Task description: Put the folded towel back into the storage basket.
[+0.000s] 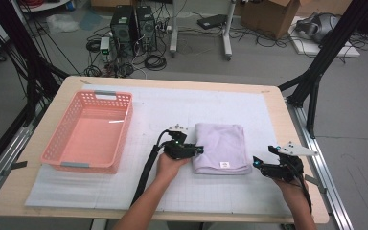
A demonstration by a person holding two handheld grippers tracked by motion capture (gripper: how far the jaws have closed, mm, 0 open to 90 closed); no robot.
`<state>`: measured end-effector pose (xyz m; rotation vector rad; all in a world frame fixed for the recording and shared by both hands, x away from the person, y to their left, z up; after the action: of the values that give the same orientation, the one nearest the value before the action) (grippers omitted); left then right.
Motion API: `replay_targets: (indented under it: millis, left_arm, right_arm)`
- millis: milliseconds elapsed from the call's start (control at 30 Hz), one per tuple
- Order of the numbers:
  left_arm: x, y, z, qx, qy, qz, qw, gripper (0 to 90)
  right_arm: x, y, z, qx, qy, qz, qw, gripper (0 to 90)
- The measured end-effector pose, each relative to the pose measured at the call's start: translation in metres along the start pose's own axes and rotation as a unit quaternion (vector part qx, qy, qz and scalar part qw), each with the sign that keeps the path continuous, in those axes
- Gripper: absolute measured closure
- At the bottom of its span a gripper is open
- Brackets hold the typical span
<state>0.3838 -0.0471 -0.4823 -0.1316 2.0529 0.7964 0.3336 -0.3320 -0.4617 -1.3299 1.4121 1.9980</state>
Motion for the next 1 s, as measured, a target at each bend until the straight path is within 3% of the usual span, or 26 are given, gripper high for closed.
replay_targets:
  millis: [133,267,400,500,533,600,700,767,867,1000]
  left_arm:
    - [0.006,0.023,0.013,0.001,-0.002,-0.002,1.0,73.5]
    - [0.014,0.045,0.031,-0.005,0.01,-0.01,0.9999,73.5]
    - [0.016,0.055,0.038,-0.016,0.005,-0.01,0.9998,73.4]
    - [0.015,0.05,0.038,-0.028,-0.002,-0.009,0.9996,70.4]
    - [0.015,0.049,0.039,-0.039,0.004,-0.012,0.9992,64.7]
    - [0.013,0.045,0.043,-0.065,0.016,-0.021,0.9975,44.3]
    - [0.01,0.039,0.045,-0.068,0.032,-0.019,0.997,33.6]
    - [0.009,0.034,0.045,-0.06,0.036,-0.011,0.9974,32.7]
    - [0.007,0.028,0.043,-0.053,0.059,-0.022,0.9966,32.4]
    - [0.007,0.024,0.039,-0.048,0.059,-0.02,0.9969,34.8]
  right_arm:
    - [0.0,-0.001,0.001,-0.002,0.003,0.002,1.0,21.8]
    - [-0.001,-0.002,0.004,-0.003,0.003,0.002,1.0,21.9]
    - [0.0,-0.003,0.005,-0.003,0.004,0.006,1.0,21.9]
    - [-0.001,-0.004,0.005,-0.004,0.006,0.005,1.0,21.9]
    - [-0.001,-0.004,0.006,-0.004,0.005,0.005,1.0,21.9]
    - [-0.001,-0.004,0.006,-0.005,0.006,0.005,1.0,21.8]
    - [-0.001,-0.005,0.007,-0.008,0.006,0.006,0.9999,21.9]
    - [-0.001,-0.005,0.007,-0.009,0.007,0.006,0.9999,21.9]
    - [-0.001,-0.005,0.007,-0.009,0.006,0.007,0.9999,21.9]
    - [-0.001,-0.005,0.006,-0.009,0.003,0.006,0.9999,21.9]
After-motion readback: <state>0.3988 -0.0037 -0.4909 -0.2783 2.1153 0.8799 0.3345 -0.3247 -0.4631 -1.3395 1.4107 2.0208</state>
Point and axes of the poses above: each handheld gripper's, and its own axes: y roughly backward along the jaws, x roughly out of its underside, z roughly to its left, the point moved 7 cm from there along -y, roughly forward along the jaws, and after that the axes turned 5 degrees about -y, right-handed, at the moved point
